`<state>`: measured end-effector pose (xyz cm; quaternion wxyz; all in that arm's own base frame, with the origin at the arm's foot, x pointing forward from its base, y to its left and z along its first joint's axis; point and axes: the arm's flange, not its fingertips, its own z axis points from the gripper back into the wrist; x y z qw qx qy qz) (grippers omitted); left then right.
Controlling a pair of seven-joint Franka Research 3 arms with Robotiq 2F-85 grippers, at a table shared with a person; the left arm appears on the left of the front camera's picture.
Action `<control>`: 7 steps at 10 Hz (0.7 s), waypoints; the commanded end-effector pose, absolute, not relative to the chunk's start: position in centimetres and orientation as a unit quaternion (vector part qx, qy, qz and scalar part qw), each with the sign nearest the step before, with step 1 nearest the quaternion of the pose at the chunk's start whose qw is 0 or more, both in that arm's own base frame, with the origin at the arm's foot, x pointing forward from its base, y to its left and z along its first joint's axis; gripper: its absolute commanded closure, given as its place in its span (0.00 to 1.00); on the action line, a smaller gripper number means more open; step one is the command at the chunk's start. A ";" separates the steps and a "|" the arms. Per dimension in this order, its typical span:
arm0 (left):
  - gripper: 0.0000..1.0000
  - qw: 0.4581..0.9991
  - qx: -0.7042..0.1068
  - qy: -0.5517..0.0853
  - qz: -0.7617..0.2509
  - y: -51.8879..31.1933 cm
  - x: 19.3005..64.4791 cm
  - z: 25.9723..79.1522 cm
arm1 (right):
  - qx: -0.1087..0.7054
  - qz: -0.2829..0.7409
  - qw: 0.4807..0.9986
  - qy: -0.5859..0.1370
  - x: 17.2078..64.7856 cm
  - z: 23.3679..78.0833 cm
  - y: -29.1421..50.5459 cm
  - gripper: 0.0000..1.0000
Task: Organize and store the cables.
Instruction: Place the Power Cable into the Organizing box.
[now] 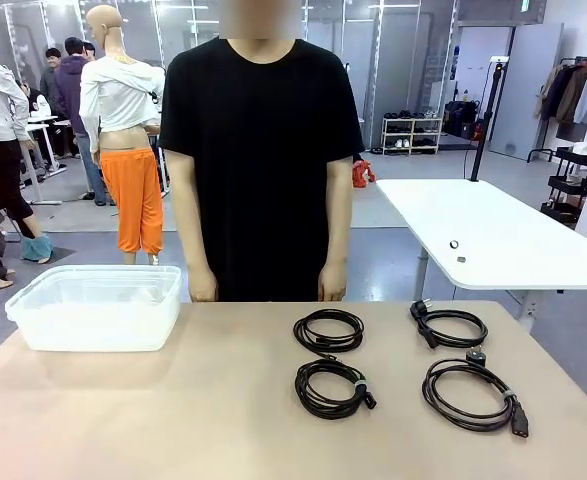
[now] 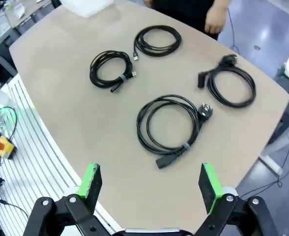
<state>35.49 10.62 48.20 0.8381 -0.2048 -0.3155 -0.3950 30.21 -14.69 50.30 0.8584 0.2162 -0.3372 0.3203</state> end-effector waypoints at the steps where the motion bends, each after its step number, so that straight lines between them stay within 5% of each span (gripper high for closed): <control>1: 0.00 0.838 -0.220 -0.322 -0.381 10.6 34.3 47.5 | 0.225 0.310 0.856 -0.346 26.9 47.2 -13.6 0.00; 7: 0.00 0.849 -0.201 -0.315 -0.374 10.7 34.6 47.8 | 0.225 0.298 0.867 -0.330 29.0 49.7 -16.1 0.00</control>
